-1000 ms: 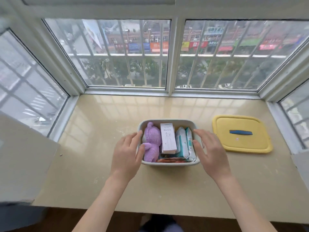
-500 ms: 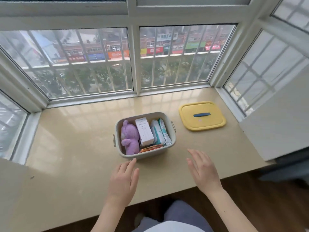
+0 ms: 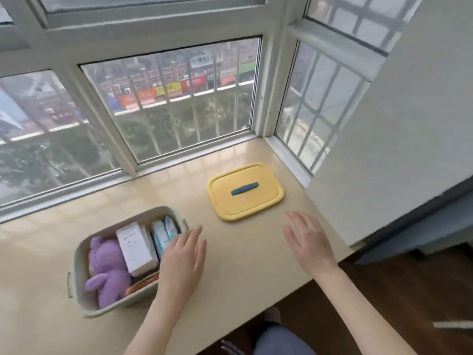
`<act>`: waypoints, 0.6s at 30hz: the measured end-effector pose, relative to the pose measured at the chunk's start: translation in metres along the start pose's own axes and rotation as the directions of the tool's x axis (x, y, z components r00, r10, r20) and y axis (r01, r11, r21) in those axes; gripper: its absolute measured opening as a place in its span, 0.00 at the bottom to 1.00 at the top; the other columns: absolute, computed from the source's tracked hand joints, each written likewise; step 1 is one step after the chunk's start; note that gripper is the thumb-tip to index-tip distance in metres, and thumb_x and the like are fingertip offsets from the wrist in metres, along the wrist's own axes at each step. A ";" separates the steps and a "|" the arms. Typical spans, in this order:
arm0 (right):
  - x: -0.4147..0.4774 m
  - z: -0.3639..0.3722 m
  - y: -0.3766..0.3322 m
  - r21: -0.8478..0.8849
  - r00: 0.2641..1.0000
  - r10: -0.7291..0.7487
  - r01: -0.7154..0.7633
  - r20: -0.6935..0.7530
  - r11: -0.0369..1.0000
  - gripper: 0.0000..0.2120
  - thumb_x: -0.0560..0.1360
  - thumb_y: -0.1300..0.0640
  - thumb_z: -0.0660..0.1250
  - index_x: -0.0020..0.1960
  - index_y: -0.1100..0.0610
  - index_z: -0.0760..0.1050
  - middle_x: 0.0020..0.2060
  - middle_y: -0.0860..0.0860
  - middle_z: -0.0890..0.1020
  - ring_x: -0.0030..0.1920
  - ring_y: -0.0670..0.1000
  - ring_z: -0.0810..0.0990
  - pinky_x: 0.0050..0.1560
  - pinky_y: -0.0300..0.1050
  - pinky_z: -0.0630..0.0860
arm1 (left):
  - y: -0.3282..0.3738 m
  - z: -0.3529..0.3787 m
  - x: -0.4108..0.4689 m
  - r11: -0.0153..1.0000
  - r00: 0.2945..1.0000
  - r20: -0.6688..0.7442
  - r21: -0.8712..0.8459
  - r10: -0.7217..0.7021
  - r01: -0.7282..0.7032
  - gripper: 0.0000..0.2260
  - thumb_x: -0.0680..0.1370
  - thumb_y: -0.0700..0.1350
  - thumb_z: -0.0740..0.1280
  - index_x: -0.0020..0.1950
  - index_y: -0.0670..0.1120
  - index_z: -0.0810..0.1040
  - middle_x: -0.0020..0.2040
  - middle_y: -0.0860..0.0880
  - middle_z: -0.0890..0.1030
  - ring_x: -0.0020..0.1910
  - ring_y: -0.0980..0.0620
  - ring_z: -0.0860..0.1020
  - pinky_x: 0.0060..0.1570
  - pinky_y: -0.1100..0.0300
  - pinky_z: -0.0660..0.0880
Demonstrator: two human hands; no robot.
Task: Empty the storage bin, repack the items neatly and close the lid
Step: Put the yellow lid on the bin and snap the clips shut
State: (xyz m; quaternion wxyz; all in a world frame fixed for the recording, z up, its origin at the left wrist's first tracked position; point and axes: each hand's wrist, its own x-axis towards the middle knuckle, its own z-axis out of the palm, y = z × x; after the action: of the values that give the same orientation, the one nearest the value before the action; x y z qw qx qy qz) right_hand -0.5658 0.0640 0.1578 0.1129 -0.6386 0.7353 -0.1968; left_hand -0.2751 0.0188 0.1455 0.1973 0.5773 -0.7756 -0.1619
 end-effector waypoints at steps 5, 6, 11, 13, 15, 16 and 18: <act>0.082 -0.016 0.067 0.027 0.999 -0.026 0.026 0.026 0.999 0.25 0.80 0.46 0.51 0.68 0.59 0.71 0.62 0.55 0.78 0.63 0.54 0.74 0.64 0.48 0.70 | 0.056 0.048 0.084 0.999 0.999 -0.006 0.006 -0.046 0.046 0.24 0.81 0.54 0.50 0.68 0.44 0.74 0.58 0.47 0.80 0.57 0.44 0.76 0.53 0.51 0.72; 0.100 -0.014 0.078 0.046 0.999 -0.035 0.033 0.037 0.998 0.24 0.80 0.46 0.52 0.68 0.58 0.71 0.62 0.54 0.78 0.62 0.53 0.74 0.64 0.48 0.70 | 0.060 0.059 0.099 0.998 0.998 -0.001 0.019 -0.058 0.058 0.24 0.81 0.54 0.50 0.69 0.44 0.74 0.58 0.47 0.80 0.57 0.45 0.75 0.53 0.52 0.72; 0.176 0.033 0.130 0.096 0.986 -0.057 0.042 0.159 0.995 0.26 0.79 0.43 0.51 0.72 0.55 0.67 0.66 0.55 0.73 0.66 0.56 0.71 0.64 0.52 0.71 | 0.054 0.128 0.157 0.992 0.991 0.062 0.051 -0.123 0.120 0.23 0.80 0.54 0.51 0.72 0.47 0.69 0.63 0.47 0.77 0.61 0.46 0.72 0.56 0.52 0.73; 0.200 0.063 0.150 0.092 0.978 -0.044 0.025 0.205 0.995 0.26 0.79 0.44 0.53 0.74 0.53 0.64 0.70 0.57 0.69 0.69 0.58 0.68 0.66 0.54 0.70 | 0.040 0.159 0.175 0.983 0.979 0.094 0.042 -0.181 0.178 0.22 0.81 0.52 0.54 0.74 0.47 0.67 0.66 0.46 0.75 0.65 0.46 0.71 0.61 0.52 0.70; 0.222 0.092 0.165 0.072 0.971 0.004 -0.022 0.240 0.997 0.25 0.80 0.46 0.57 0.75 0.50 0.62 0.72 0.58 0.66 0.70 0.59 0.66 0.66 0.54 0.67 | 0.020 0.189 0.190 0.965 0.959 0.105 0.028 -0.263 0.262 0.21 0.81 0.50 0.59 0.75 0.49 0.66 0.69 0.46 0.72 0.68 0.46 0.68 0.65 0.52 0.68; 0.234 0.109 0.173 0.055 0.965 0.033 -0.049 0.262 0.997 0.25 0.80 0.47 0.58 0.76 0.49 0.61 0.72 0.57 0.65 0.70 0.59 0.66 0.66 0.53 0.66 | 0.009 0.203 0.197 0.947 0.941 0.115 0.023 -0.319 0.319 0.22 0.81 0.49 0.60 0.75 0.50 0.65 0.70 0.46 0.70 0.69 0.46 0.66 0.66 0.52 0.67; 0.257 0.144 0.191 0.029 0.950 0.072 -0.085 0.305 0.996 0.26 0.80 0.46 0.58 0.76 0.48 0.60 0.70 0.57 0.66 0.67 0.60 0.67 0.65 0.54 0.67 | -0.014 0.232 0.211 0.897 0.888 0.138 0.000 -0.438 0.442 0.24 0.81 0.50 0.61 0.76 0.51 0.62 0.72 0.46 0.68 0.70 0.47 0.64 0.66 0.53 0.66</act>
State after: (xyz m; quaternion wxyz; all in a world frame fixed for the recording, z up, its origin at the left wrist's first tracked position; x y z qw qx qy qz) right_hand -0.7175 -0.1895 -0.0323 0.2458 -0.6289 0.7297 -0.1071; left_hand -0.4316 -0.1820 -0.0384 0.1118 0.7225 -0.6336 -0.2531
